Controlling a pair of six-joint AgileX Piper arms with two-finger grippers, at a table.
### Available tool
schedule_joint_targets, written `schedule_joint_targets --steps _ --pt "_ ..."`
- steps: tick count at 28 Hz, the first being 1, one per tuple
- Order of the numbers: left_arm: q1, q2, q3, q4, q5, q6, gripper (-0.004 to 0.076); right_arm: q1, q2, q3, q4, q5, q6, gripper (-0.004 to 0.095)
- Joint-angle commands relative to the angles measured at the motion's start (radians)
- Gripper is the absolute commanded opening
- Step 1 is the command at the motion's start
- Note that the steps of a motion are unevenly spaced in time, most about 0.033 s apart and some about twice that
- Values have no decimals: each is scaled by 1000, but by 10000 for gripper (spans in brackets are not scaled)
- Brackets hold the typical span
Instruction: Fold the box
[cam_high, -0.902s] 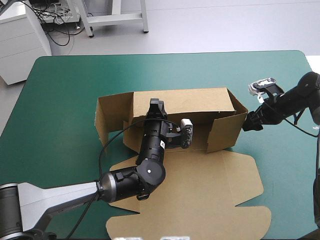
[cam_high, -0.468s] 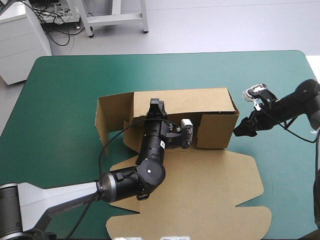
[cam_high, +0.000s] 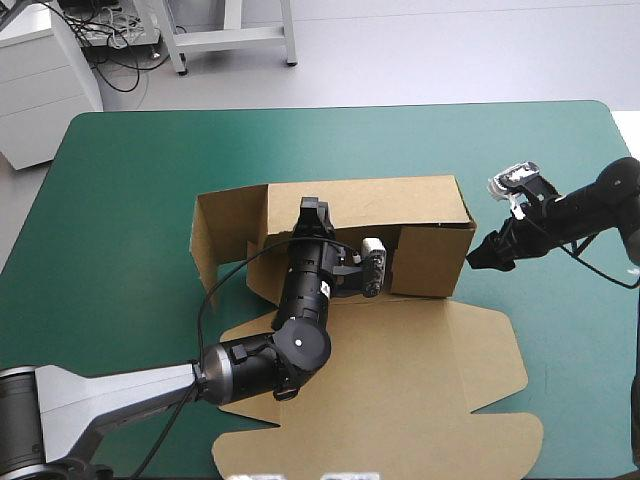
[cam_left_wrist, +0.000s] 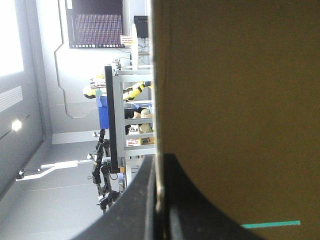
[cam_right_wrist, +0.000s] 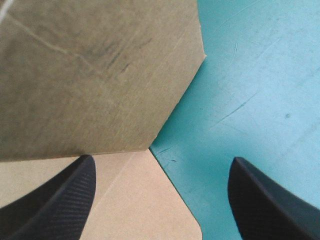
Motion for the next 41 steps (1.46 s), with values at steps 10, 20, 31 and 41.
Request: schedule_joint_targets --steps 10,20,31,41 --pt "-5 -39 -25 77 42 -13 -32 -4 -54 19 120 30 -30 668" --pt "-5 -39 -25 78 42 -13 -32 -4 -78 58 162 22 -65 667" --pt "-5 -39 -25 78 49 -10 -32 -2 -90 80 267 -39 -70 667" --pt "-5 -39 -25 78 43 -10 -32 215 -246 317 285 -579 -70 667"
